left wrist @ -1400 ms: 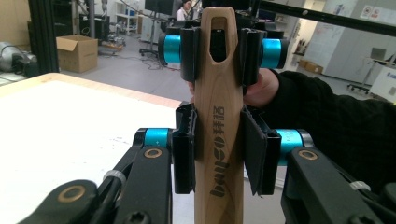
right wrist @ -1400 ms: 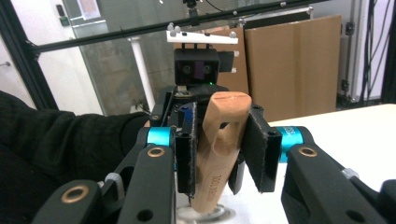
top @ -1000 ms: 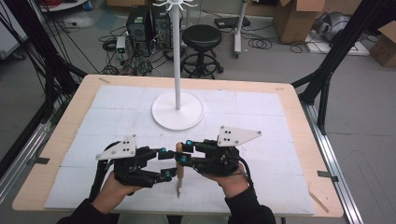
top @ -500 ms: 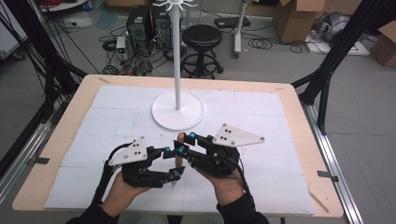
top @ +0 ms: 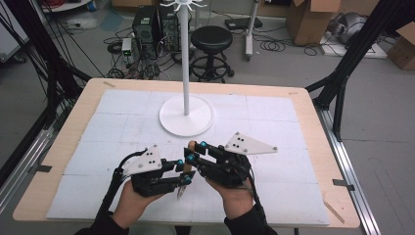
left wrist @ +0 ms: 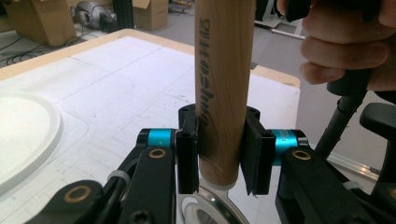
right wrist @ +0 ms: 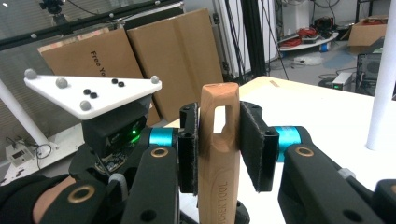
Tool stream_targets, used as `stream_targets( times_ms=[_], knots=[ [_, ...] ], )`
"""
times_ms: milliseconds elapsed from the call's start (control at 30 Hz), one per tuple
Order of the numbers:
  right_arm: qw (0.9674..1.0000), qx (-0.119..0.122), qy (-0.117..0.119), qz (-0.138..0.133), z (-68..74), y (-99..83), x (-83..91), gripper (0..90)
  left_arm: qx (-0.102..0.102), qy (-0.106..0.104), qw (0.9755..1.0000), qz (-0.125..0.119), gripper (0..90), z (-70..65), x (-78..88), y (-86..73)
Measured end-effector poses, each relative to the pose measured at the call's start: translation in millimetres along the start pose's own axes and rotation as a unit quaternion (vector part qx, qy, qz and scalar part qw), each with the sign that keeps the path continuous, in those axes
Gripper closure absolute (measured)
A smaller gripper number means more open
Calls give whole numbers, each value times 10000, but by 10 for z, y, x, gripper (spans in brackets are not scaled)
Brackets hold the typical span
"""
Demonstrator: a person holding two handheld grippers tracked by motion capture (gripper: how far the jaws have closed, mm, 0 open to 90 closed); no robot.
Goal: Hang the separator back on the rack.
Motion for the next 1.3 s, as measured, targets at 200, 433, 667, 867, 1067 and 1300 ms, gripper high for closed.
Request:
stream_targets(
  times_ms=[200, 433, 667, 867, 1067, 1300],
  knots=[
    [9989, -143, 439, 73, 23, -24, 29, 398, 140, -444, 9989, -49, 706, -53, 56, 22],
    [9901, 45, 1405, -39, 36, -29, 168, 270, 450, -1448, 9881, -240, 705, -174, 153, 83],
    [9667, -14, 2560, -62, 100, -107, 222, 345, 423, -2076, 9768, -304, 705, -274, 200, 90],
    [9478, -100, 3185, 67, 167, -159, 143, 576, 365, -2362, 9704, -346, 705, -338, 228, 89],
    [9357, 55, 3527, 33, 257, -164, 131, 706, 315, -2474, 9675, -414, 704, -365, 248, 99],
    [9514, -66, 3074, -173, 227, -108, 100, 717, 578, -1885, 9786, -587, 459, -259, 227, 136]
  ],
)
Point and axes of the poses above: each handheld gripper's, and its own axes: x roughly backward along the jaws, y roughly out of its top, z roughly to its left, the point moved 8 cm from there along -x, roughly forward along the jaws, and after that the axes turned 7 degrees about -z, right-handed, at the moved point
